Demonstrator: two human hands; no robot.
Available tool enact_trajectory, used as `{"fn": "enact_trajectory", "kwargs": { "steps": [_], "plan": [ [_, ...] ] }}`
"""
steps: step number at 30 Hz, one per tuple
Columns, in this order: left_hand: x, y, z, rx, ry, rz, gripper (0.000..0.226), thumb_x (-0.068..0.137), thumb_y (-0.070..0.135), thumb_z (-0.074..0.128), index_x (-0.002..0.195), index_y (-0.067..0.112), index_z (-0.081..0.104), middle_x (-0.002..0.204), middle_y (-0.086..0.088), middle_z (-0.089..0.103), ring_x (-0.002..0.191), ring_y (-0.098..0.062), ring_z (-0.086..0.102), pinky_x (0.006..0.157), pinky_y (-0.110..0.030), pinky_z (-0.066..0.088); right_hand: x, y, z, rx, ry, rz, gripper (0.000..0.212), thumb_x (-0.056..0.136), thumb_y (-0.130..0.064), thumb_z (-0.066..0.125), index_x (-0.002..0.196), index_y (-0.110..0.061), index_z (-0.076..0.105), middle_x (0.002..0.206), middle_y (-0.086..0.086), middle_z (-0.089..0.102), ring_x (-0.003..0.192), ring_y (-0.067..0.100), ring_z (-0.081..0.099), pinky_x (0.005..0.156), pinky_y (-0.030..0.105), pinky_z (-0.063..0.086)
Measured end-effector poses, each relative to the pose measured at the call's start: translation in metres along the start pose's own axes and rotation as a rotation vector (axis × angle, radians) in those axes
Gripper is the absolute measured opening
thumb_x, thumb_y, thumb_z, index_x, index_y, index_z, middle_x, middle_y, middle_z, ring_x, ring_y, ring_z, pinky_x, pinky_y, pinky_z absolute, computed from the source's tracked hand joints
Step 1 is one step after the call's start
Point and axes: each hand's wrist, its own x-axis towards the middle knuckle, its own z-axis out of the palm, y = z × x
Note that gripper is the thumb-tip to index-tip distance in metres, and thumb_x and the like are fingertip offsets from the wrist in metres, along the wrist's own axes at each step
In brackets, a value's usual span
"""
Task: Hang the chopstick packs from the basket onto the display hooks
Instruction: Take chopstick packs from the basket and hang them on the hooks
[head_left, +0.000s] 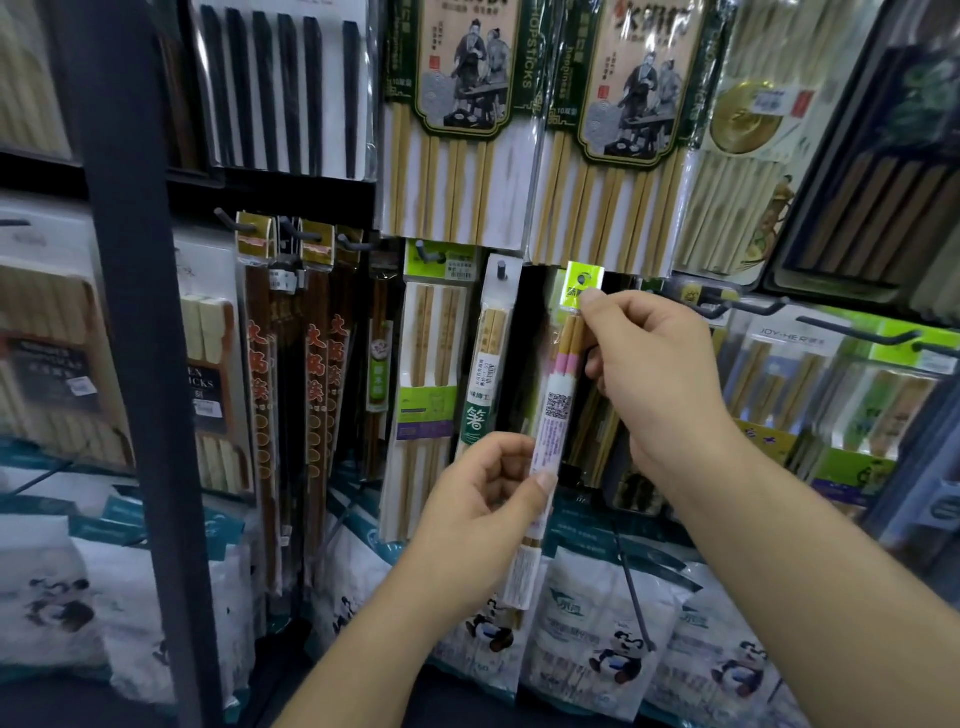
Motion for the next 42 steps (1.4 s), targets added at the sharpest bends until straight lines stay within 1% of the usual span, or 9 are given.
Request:
{"fn": "enact_trajectory", "kwargs": {
  "steps": [17,21,24,28,31,34,36,39,42],
  "plan": [
    [-0.001,-0.004,-0.001,0.072,0.005,0.022,0.025,0.087,0.043,0.07,0.11,0.034,0.069,0.101,-0.002,0.07,0.093,-0.023,0.067,0.083,-0.029,0.058,0.006,0.01,0.0,-0.091,0.005,-0.063,0.04,0.1,-0.034,0.062,0.068,-0.009,0.065,0.058,0.007,0.055,0.052,0.008,0.049,0.054,0.01,0.042],
    [-0.005,-0.005,-0.006,0.413,-0.008,0.057,0.015,0.097,0.039,0.065,0.11,0.046,0.06,0.096,0.018,0.062,0.09,-0.001,0.06,0.078,-0.02,0.052,0.001,0.02,-0.003,-0.123,0.013,-0.037,0.043,0.098,-0.039,0.063,0.061,-0.016,0.062,0.054,-0.003,0.055,0.052,0.008,0.049,0.063,0.016,0.046],
    [-0.01,-0.002,-0.01,0.789,-0.011,0.19,0.028,0.102,0.043,0.056,0.128,0.042,0.049,0.113,0.028,0.049,0.108,0.005,0.051,0.086,-0.017,0.046,-0.006,0.028,-0.009,-0.143,0.006,-0.027,0.036,0.096,-0.046,0.064,0.071,-0.02,0.069,0.071,0.009,0.068,0.054,0.007,0.052,0.059,0.024,0.051],
    [-0.01,0.003,-0.014,0.709,0.022,0.154,0.042,0.101,0.056,0.046,0.141,0.048,0.034,0.137,0.033,0.038,0.124,0.014,0.04,0.097,-0.01,0.034,-0.021,0.044,-0.02,-0.183,-0.014,-0.016,0.029,0.095,-0.046,0.064,0.075,-0.025,0.068,0.076,0.004,0.067,0.058,0.005,0.055,0.056,0.022,0.049],
    [0.002,0.01,-0.007,0.469,0.029,0.04,0.049,0.095,0.063,0.045,0.141,0.047,0.039,0.146,0.031,0.045,0.136,0.01,0.041,0.11,-0.021,0.036,-0.029,0.06,-0.022,-0.199,-0.108,0.036,0.014,0.1,-0.042,0.059,0.101,-0.034,0.069,0.091,-0.017,0.069,0.085,-0.003,0.063,0.079,0.029,0.055],
    [0.021,0.016,0.009,0.248,0.038,-0.008,0.04,0.094,0.062,0.045,0.133,0.053,0.041,0.121,0.056,0.048,0.117,0.033,0.041,0.092,0.003,0.035,-0.032,0.078,-0.019,-0.176,-0.253,0.115,0.053,0.104,-0.053,0.044,0.153,-0.033,0.041,0.153,-0.012,0.045,0.138,0.006,0.043,0.116,0.041,0.039],
    [0.034,0.017,0.019,0.174,0.037,-0.031,0.059,0.096,0.068,0.041,0.15,0.045,0.034,0.128,0.053,0.04,0.111,0.037,0.038,0.086,0.005,0.031,-0.034,0.084,-0.009,-0.045,-0.31,0.181,0.067,0.099,-0.067,0.034,0.159,-0.04,0.023,0.164,-0.016,0.025,0.147,0.003,0.027,0.122,0.036,0.025],
    [0.045,0.012,0.031,0.069,0.032,-0.146,0.082,0.092,0.077,0.035,0.163,0.04,0.017,0.147,0.026,0.034,0.126,0.011,0.038,0.084,-0.005,0.031,-0.037,0.095,0.008,0.179,-0.288,0.374,0.054,0.096,-0.073,0.027,0.146,-0.056,0.041,0.15,-0.019,0.046,0.135,-0.002,0.043,0.115,0.032,0.033],
    [0.048,0.004,0.038,-0.05,0.044,-0.194,0.066,0.104,0.06,0.033,0.164,0.035,0.018,0.146,0.024,0.035,0.103,0.03,0.049,0.072,0.002,0.04,-0.039,0.107,0.024,0.384,-0.31,0.526,0.051,0.097,-0.074,0.029,0.089,-0.056,0.075,0.104,-0.021,0.075,0.1,-0.005,0.068,0.094,0.029,0.048]
  ]
}}
